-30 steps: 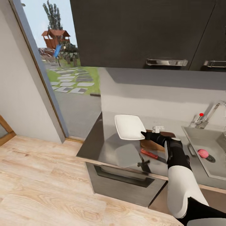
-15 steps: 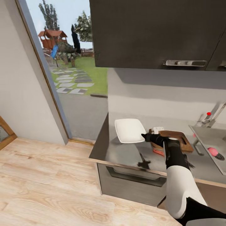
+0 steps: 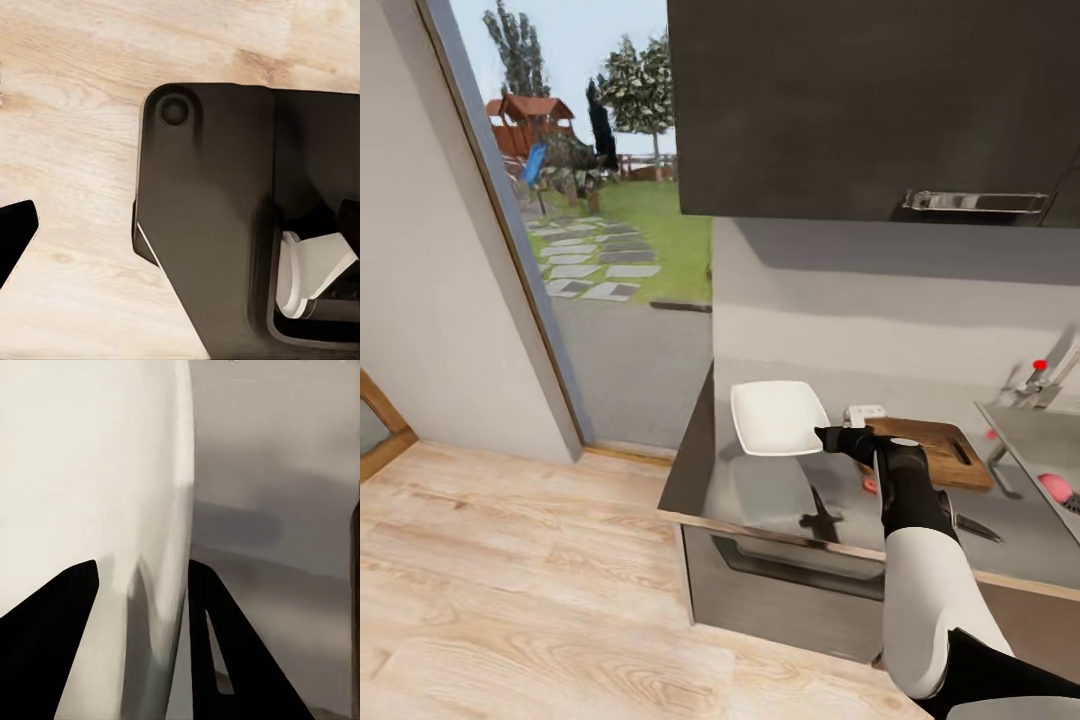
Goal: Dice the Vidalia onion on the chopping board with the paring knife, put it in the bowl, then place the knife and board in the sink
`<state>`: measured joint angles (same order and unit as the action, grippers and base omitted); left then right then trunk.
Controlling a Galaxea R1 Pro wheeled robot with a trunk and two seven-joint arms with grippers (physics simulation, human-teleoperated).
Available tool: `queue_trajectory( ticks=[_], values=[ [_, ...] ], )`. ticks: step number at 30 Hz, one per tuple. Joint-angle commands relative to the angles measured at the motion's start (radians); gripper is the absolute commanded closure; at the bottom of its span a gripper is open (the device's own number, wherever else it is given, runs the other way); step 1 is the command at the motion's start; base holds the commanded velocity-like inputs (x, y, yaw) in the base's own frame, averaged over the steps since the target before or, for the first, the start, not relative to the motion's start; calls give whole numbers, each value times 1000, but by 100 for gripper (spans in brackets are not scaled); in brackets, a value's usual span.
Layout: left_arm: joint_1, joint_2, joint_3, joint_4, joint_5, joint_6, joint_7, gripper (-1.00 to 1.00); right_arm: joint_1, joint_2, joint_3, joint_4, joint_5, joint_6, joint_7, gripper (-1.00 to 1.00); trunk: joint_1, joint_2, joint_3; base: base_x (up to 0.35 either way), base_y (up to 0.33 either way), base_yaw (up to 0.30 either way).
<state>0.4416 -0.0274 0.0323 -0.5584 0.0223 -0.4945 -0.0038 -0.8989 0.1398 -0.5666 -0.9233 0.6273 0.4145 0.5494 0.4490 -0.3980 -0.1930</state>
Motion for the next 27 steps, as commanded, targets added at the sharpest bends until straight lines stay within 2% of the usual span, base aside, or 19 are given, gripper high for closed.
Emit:
queue_trajectory(
  ticks=[1, 14, 20, 27],
  values=[
    [0, 0, 1, 1, 2, -1, 0, -100, -2, 2, -5, -2, 7, 2, 9, 100, 1, -2, -2, 188, 158, -14],
    [0, 1, 2, 11, 2, -2, -1, -100, -2, 1, -6, -2, 5, 3, 9, 100, 1, -2, 11, 235, 225, -199],
    [0, 1, 1, 13, 2, -3, -1, -100, -2, 2, -6, -2, 5, 3, 9, 100, 1, -2, 18, 30, 101, -210],
    [0, 1, 1, 23, 2, -3, -1, -100, -2, 11, -7, 9, 3, 1, 8, 100, 1, -2, 19, -110, 107, -32]
  ],
)
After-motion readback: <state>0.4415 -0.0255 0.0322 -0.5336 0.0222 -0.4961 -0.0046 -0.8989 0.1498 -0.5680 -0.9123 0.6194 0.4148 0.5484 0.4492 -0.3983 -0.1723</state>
